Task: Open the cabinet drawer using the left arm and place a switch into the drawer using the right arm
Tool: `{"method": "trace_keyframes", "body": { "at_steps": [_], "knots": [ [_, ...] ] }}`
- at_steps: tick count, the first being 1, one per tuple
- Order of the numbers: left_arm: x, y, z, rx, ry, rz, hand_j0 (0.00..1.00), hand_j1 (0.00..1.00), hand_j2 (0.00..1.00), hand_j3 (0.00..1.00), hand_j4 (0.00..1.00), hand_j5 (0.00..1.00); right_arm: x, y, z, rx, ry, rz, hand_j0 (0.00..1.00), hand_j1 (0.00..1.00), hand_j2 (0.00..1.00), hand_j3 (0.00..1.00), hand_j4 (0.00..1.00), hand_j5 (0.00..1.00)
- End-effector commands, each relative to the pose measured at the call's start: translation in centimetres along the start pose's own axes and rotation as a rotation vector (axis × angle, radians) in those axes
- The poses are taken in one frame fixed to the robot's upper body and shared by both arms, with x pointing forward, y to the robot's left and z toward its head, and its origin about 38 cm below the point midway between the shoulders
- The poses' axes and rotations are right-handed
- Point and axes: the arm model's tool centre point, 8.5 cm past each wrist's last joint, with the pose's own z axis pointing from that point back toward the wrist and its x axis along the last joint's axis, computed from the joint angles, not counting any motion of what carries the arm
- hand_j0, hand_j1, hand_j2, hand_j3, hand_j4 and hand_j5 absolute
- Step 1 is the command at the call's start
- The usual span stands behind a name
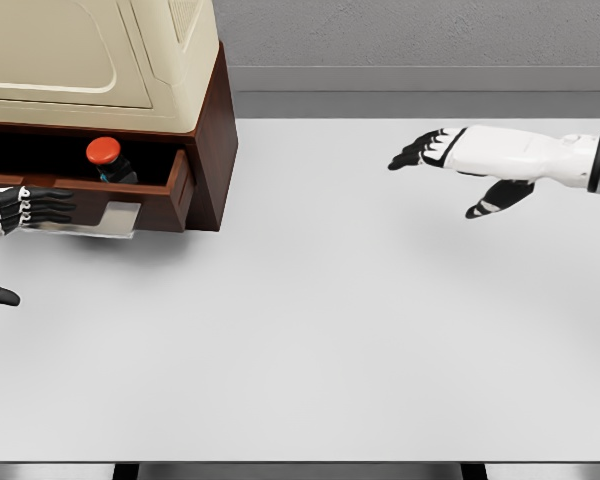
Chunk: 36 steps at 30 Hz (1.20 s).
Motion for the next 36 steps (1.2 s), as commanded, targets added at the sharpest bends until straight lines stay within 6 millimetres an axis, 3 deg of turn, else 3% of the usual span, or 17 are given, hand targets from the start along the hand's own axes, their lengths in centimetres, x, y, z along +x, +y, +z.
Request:
{"method": "trace_keyframes", "body": {
  "at_steps": [1,7,21,36],
  "knots": [
    [-1.4,-0.4,0.0,-0.026,0.083,-0.079,1.00,1.00,1.00,1.00,1.00,1.00,-0.7,0.4,0.0,-0.003,0.016,-0.027,1.00,1.00,1.00,1.00,1.00,1.00],
    [-0.5,0.0,0.1,-0.015,0.071,-0.101,1.00,1.00,1.00,1.00,1.00,1.00,-0.7,1.7,-0.1,0.015,0.015,-0.049,1.00,1.00,1.00,1.00,1.00,1.00],
    [0.8,0.8,0.6,0.002,0.085,-0.184,1.00,1.00,1.00,1.00,1.00,1.00,-1.6,1.7,0.7,0.014,0.046,-0.059,1.00,1.00,1.00,1.00,1.00,1.00],
    [4.2,2.2,1.6,0.054,0.037,-0.259,1.00,1.00,1.00,1.00,1.00,1.00,-1.7,1.7,0.8,0.015,0.049,-0.058,1.00,1.00,1.00,1.00,1.00,1.00]
  ]
}}
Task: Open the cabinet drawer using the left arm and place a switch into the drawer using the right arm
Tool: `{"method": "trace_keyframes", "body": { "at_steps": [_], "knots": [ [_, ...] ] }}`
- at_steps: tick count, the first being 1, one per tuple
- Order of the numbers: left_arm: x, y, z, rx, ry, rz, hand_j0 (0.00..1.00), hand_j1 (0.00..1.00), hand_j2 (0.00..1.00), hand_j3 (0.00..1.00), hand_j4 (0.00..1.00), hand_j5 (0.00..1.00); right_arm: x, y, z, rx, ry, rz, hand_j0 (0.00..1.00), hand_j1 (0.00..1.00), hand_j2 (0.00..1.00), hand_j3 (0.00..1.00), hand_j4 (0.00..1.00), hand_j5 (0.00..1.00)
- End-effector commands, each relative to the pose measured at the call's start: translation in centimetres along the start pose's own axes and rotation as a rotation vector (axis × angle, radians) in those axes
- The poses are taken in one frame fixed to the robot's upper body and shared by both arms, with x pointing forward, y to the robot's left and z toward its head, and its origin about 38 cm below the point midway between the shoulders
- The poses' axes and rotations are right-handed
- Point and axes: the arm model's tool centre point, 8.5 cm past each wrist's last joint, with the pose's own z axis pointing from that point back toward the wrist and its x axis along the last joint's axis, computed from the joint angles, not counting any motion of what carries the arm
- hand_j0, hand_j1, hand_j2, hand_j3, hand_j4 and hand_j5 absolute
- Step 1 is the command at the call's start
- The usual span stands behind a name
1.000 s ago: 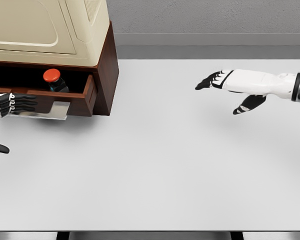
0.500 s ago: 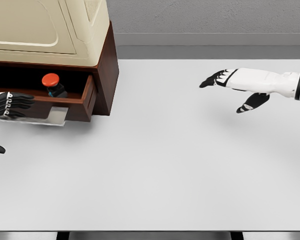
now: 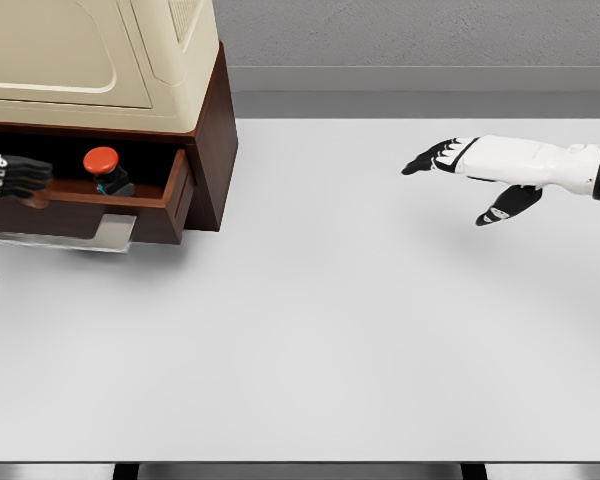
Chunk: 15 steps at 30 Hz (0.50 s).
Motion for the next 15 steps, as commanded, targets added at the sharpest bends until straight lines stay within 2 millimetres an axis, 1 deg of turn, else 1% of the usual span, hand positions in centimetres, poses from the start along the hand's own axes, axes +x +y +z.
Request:
{"method": "trace_keyframes", "body": {
  "at_steps": [1,3,4,9,11,12,15],
  "knots": [
    [0.7,0.5,0.2,0.013,-0.016,-0.009,1.00,1.00,1.00,1.00,1.00,1.00,0.0,-0.1,0.1,-0.004,0.001,-0.005,1.00,1.00,1.00,1.00,1.00,1.00],
    [1.7,1.0,0.4,0.028,-0.053,-0.047,1.00,1.00,1.00,1.00,1.00,1.00,0.0,-0.1,0.1,-0.004,0.001,-0.005,1.00,1.00,1.00,1.00,1.00,1.00],
    [2.5,1.1,0.4,0.033,-0.103,-0.086,1.00,1.00,1.00,1.00,1.00,1.00,0.0,-0.1,0.1,-0.004,0.001,-0.005,1.00,1.00,1.00,1.00,1.00,1.00],
    [2.7,1.2,0.2,0.036,-0.120,-0.098,1.00,1.00,1.00,1.00,1.00,1.00,0.0,-0.1,0.1,-0.004,0.002,-0.005,1.00,1.00,1.00,1.00,1.00,1.00],
    [2.8,0.9,-0.7,0.032,-0.164,-0.096,1.00,1.00,1.00,1.00,1.00,1.00,-0.3,0.0,0.3,-0.004,0.011,-0.011,1.00,1.00,1.00,1.00,1.00,1.00],
    [3.1,0.9,-0.8,0.035,-0.190,-0.110,1.00,1.00,1.00,1.00,1.00,1.00,-0.7,0.0,0.5,-0.005,0.022,-0.017,1.00,1.00,1.00,1.00,1.00,1.00],
    [3.8,0.5,-1.3,0.030,-0.291,-0.167,1.00,1.00,1.00,1.00,1.00,1.00,-0.8,0.1,0.4,-0.005,0.023,-0.019,1.00,1.00,1.00,1.00,1.00,1.00]
  ]
}}
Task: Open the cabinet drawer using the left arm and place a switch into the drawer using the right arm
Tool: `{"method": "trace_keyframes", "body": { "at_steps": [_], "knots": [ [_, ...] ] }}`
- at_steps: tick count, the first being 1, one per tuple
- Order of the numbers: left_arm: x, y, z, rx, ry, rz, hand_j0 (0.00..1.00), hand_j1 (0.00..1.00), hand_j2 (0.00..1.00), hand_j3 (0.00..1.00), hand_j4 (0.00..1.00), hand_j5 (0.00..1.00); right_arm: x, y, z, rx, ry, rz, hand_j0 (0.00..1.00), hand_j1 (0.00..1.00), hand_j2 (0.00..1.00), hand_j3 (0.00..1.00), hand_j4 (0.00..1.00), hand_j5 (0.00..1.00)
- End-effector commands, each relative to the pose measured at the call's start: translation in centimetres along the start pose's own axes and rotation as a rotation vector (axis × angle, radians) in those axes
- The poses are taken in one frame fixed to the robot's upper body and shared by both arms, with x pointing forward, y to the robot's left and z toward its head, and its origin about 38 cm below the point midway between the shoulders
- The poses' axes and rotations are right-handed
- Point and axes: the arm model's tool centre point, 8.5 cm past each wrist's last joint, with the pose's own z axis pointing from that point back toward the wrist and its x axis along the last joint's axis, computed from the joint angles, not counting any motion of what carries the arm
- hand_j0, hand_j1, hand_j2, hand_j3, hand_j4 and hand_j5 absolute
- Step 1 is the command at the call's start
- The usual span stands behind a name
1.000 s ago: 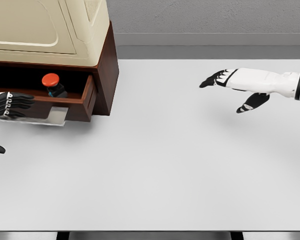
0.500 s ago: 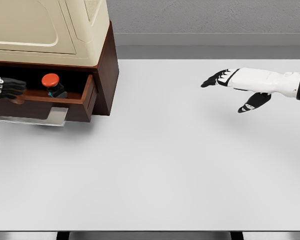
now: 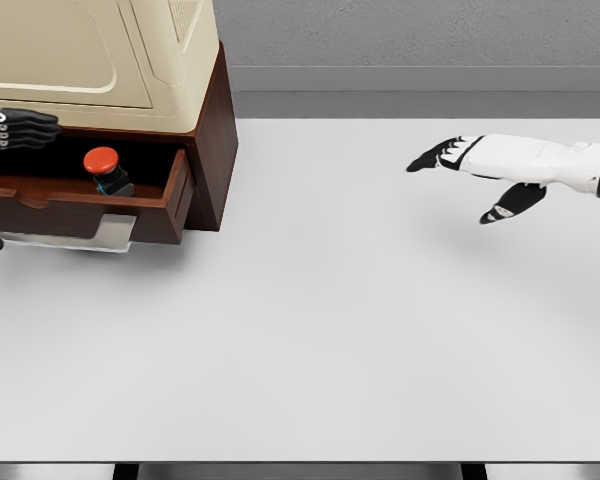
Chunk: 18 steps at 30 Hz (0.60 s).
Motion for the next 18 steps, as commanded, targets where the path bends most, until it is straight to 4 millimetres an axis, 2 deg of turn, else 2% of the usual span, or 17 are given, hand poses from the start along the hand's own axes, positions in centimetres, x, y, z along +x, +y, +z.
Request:
{"method": "trace_keyframes", "body": {
  "at_steps": [1,5,8,18],
  "knots": [
    [0.6,-0.3,-0.6,0.002,-0.099,-0.040,1.00,1.00,1.00,1.00,1.00,1.00,-0.2,0.0,0.1,-0.004,0.005,-0.009,1.00,1.00,1.00,1.00,1.00,1.00],
    [1.4,-1.6,-1.7,-0.009,-0.294,-0.149,1.00,1.00,1.00,1.00,1.00,1.00,-0.2,0.0,0.1,-0.004,0.004,-0.008,1.00,1.00,1.00,1.00,1.00,1.00],
    [0.6,-3.0,-3.8,-0.017,-0.355,-0.139,1.00,1.00,1.00,1.00,1.00,1.00,-0.2,-0.1,0.2,-0.005,0.006,-0.008,1.00,1.00,1.00,1.00,1.00,1.00],
    [0.8,-4.7,-7.6,-0.046,-0.436,-0.216,1.00,1.00,1.00,1.00,1.00,1.00,-0.2,0.0,0.1,-0.004,0.005,-0.008,1.00,1.00,1.00,1.00,1.00,1.00]
  ]
}}
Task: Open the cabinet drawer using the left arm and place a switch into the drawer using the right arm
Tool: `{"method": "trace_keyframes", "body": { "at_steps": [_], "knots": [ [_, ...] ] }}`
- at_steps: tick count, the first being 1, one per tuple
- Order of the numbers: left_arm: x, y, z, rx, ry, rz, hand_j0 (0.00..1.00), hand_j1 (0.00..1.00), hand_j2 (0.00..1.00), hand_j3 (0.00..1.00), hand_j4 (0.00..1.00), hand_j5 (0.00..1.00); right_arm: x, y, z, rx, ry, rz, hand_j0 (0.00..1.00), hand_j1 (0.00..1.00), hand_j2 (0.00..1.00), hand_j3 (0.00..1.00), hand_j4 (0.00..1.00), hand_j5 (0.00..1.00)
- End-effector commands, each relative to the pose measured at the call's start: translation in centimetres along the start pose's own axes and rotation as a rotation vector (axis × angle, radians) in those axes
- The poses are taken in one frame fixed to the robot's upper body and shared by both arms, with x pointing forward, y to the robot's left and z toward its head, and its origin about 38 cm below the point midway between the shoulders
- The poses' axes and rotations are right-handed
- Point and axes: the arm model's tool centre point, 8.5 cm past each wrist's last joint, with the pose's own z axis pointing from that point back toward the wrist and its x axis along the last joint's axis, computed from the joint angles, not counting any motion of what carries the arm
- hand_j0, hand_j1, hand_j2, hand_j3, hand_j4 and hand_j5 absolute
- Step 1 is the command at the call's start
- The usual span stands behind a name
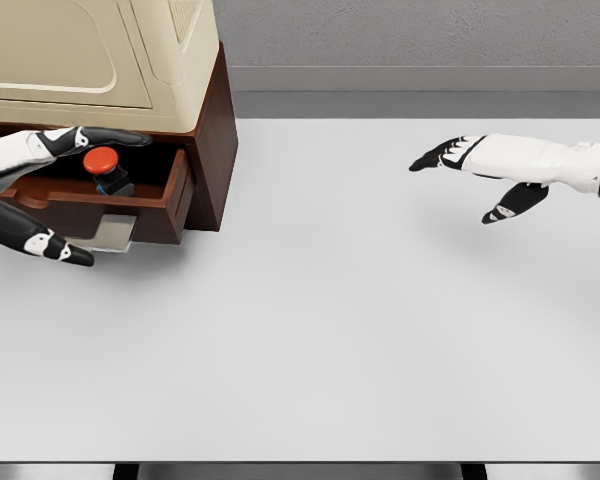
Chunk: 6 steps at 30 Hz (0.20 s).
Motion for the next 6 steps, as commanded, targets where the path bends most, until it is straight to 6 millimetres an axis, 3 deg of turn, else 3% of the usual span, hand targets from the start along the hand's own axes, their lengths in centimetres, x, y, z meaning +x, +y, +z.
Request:
{"method": "trace_keyframes", "body": {
  "at_steps": [1,3,6],
  "knots": [
    [-0.4,-0.7,-1.0,0.002,-0.028,0.006,1.00,1.00,1.00,1.00,1.00,1.00,0.0,-0.1,0.0,-0.005,-0.002,-0.004,1.00,1.00,1.00,1.00,1.00,1.00],
    [-0.5,-0.9,-2.2,0.010,-0.069,0.004,1.00,1.00,1.00,1.00,1.00,1.00,0.0,-0.1,0.0,-0.005,-0.002,-0.004,1.00,1.00,1.00,1.00,1.00,1.00],
    [-0.5,-0.9,-2.3,0.011,-0.074,0.001,1.00,1.00,1.00,1.00,1.00,1.00,0.0,-0.1,0.1,-0.006,0.000,-0.005,1.00,1.00,1.00,1.00,1.00,1.00]
  ]
}}
